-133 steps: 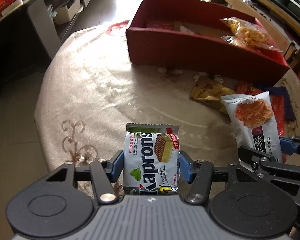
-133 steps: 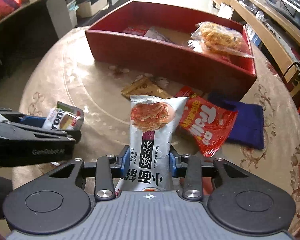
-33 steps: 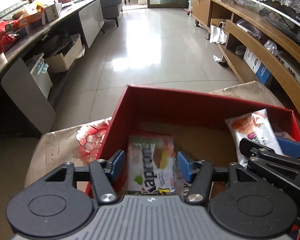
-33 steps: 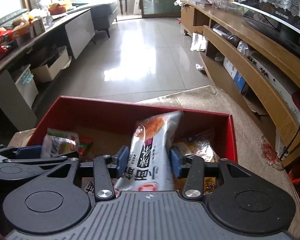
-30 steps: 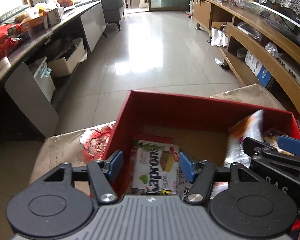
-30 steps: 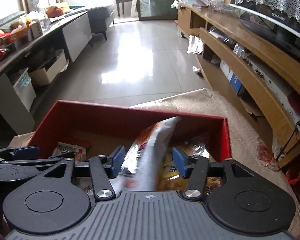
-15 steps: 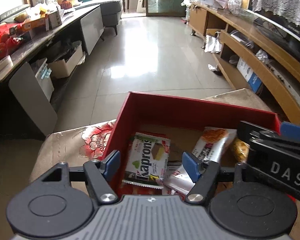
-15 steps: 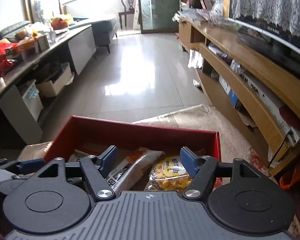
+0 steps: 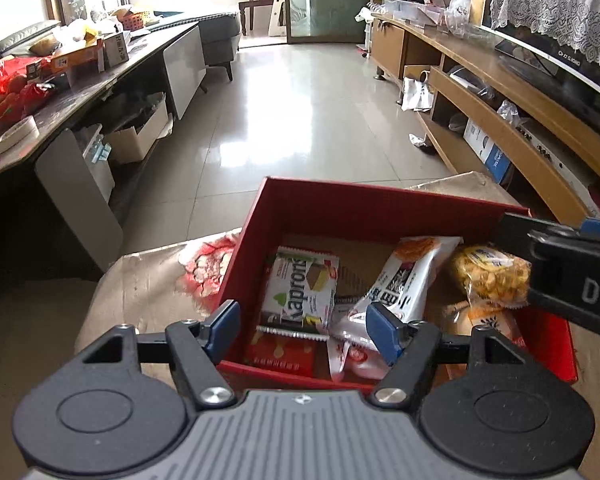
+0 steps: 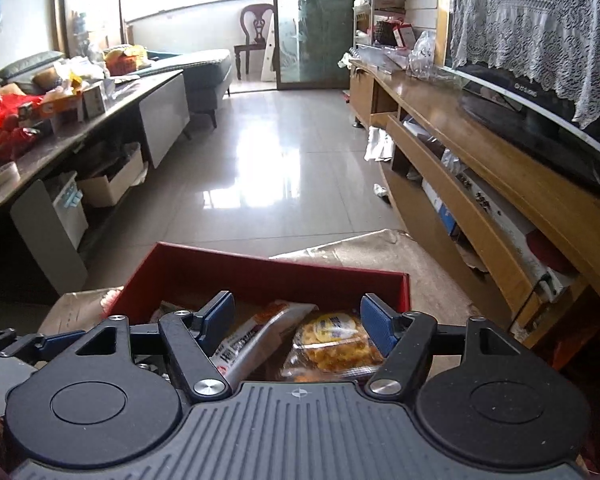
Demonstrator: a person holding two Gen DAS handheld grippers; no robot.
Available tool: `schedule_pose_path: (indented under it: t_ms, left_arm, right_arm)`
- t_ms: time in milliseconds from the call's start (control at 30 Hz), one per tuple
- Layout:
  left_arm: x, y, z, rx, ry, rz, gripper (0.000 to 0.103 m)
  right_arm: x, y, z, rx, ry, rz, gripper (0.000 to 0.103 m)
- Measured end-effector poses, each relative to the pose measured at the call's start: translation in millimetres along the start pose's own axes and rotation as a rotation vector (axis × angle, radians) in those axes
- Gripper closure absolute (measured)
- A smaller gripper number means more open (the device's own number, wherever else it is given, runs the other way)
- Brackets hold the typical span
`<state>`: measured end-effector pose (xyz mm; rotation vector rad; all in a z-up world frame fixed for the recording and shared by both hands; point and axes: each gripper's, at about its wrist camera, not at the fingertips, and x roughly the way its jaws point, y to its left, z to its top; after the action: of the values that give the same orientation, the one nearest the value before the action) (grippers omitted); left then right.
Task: Organize snacks
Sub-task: 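Move the left tool to the gold foil packet while the right tool approaches the red Trolli bag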
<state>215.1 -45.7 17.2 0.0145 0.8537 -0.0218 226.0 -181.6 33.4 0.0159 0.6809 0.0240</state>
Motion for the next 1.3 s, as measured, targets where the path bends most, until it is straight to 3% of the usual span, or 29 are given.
schedule_pose_path:
  t_ms: [267, 833, 1133, 1300]
  left_arm:
    - [-15.0, 3.3, -14.6, 0.000, 0.007, -0.028, 0.034]
    - [-25.3, 42.1, -49.3, -0.140, 0.138, -0.120, 0.033]
    - [-12.6, -1.2, -67.3, -0.062, 0.222, -0.171, 0.033]
    - [10.2, -20.0, -71.4, -0.110, 0.279, -0.152, 0.033]
  right_arm:
    - [-17.8, -10.3, -19.6, 0.029, 0.021, -0.023, 0.026]
    - [-43.7, -17.0, -68.2, 0.009, 0.138, -0.005, 0.024]
    - [-58.2, -37.6, -89.0, 0.020, 0.182, -0.032, 0.022]
    - [-57.4, -49.9, -96.0, 0.028, 0.209, -0.051, 0.021]
